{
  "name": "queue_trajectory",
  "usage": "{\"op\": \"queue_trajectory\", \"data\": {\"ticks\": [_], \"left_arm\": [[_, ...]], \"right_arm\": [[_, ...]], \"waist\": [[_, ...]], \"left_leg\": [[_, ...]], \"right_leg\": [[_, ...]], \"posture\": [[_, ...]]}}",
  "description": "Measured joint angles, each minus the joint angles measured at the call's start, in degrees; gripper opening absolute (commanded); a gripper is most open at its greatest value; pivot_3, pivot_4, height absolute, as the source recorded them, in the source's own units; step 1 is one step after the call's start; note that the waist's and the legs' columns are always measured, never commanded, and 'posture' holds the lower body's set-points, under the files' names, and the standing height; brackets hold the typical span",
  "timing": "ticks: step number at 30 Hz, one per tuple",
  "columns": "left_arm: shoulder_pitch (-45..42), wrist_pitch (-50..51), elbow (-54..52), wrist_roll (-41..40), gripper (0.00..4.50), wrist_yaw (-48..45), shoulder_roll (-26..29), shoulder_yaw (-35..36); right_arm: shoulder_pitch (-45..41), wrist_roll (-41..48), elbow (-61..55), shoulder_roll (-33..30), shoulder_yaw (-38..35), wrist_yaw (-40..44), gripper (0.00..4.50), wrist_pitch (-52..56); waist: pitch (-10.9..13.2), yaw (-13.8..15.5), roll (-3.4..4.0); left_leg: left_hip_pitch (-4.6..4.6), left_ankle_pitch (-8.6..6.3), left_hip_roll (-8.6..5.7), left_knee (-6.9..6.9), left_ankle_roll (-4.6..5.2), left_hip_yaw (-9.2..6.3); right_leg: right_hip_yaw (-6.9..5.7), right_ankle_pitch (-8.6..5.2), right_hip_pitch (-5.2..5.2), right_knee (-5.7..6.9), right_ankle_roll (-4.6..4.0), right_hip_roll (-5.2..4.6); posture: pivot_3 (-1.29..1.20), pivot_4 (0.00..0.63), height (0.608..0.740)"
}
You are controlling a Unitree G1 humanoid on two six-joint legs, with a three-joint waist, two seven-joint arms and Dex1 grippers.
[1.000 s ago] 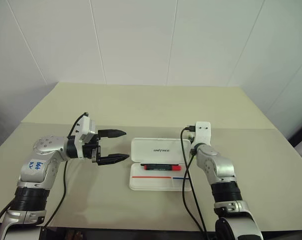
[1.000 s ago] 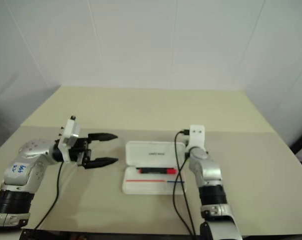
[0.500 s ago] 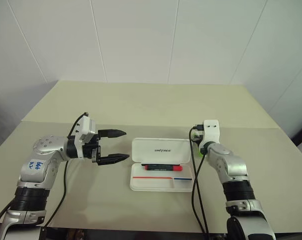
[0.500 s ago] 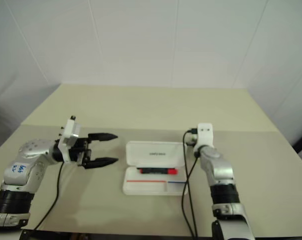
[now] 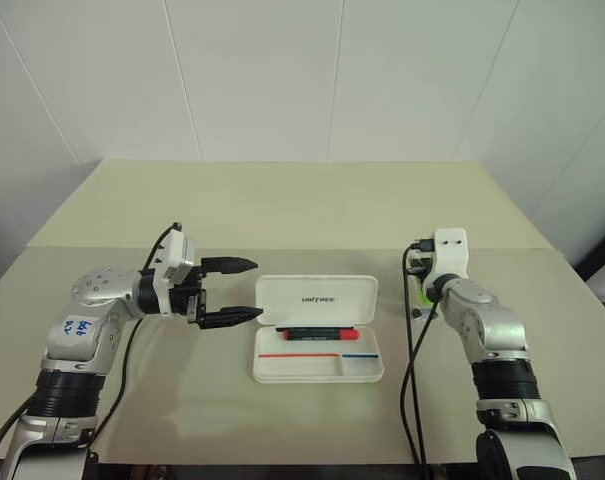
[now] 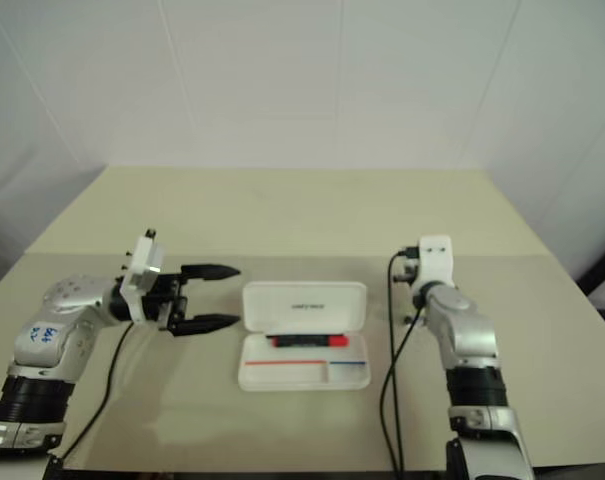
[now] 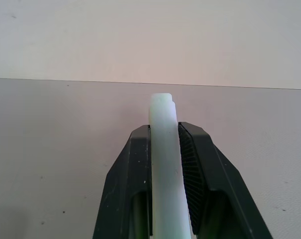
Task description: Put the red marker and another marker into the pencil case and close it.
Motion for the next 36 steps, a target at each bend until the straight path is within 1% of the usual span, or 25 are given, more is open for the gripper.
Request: {"op": "queue_trajectory", "data": {"ticks": [4, 10, 18, 24, 30, 33, 36], "left_arm": [[0.01, 0.0, -0.02, 0.0, 4.5, -0.01, -0.06, -0.17], [0.09, 0.01, -0.26, -0.04, 4.5, -0.57, -0.23, -0.35], [1.36, -0.4, -0.57, -0.14, 4.5, -2.36, -0.76, -0.45], [1.72, -1.62, -0.47, -0.81, 4.5, -5.31, -1.22, -0.46], [1.74, -3.46, 1.08, -0.96, 4.5, -7.53, -2.24, -0.45], [1.8, -4.03, 1.7, -1.08, 4.5, -8.31, -2.44, -0.39], [2.54, -5.56, 1.95, -2.46, 4.5, -10.53, -2.65, 0.32]], "right_arm": [[-0.01, 0.47, -1.82, -0.31, -0.07, 1.11, 1.38, 0.02], [-0.7, 3.56, -7.73, -1.15, -0.52, 5.57, 1.38, 1.05], [-1.45, 11.21, -20.15, -5.7, -0.88, 11.95, 1.38, 10.83], [-2.07, 20.87, -30.63, -11.89, -0.59, 19.99, 1.38, 21.26], [-6.43, 33.59, -36.01, -11.81, -1.49, 21.89, 1.38, 34.12], [-7.7, 38.3, -36.19, -11.81, -2.4, 21.85, 1.38, 39.32], [-8.21, 45.52, -36.27, -11.71, -2.21, 23.58, 1.38, 46.89]], "waist": [[0.0, -0.11, 0.01], [0.02, -0.11, 0.03], [0.02, 0.03, 0.03], [0.03, 0.01, 0.05], [0.03, 0.13, 0.05], [0.03, 0.4, 0.04], [0.02, 0.54, 0.05]], "left_leg": [[0.0, 0.0, 0.0, 0.0, 0.0, 0.0], [0.0, 0.0, 0.0, 0.02, 0.0, 0.0], [0.0, 0.0, 0.0, 0.04, 0.0, 0.0], [-0.01, 0.0, 0.01, 0.07, 0.01, -0.01], [0.0, 0.0, 0.02, 0.13, 0.01, -0.02], [-0.01, 0.0, 0.01, 0.14, 0.02, -0.02], [-0.02, 0.0, 0.05, 0.1, 0.02, -0.02]], "right_leg": [[0.01, 0.0, -0.02, 0.04, 0.0, 0.0], [0.01, 0.0, -0.02, 0.06, 0.0, 0.0], [0.01, 0.0, -0.02, 0.06, 0.0, -0.01], [0.0, 0.0, -0.01, 0.07, 0.0, 0.0], [0.0, 0.0, -0.01, 0.15, 0.0, -0.01], [0.0, 0.0, -0.01, 0.13, 0.0, -0.02], [0.0, -0.01, -0.02, 0.1, -0.01, 0.0]], "posture": [[0.0, 0.15, 0.74], [0.0, 0.15, 0.74], [0.0, 0.15, 0.74], [0.0, 0.15, 0.74], [0.0, 0.15, 0.74], [0.0, 0.15, 0.74], [0.0, 0.15, 0.74]]}}
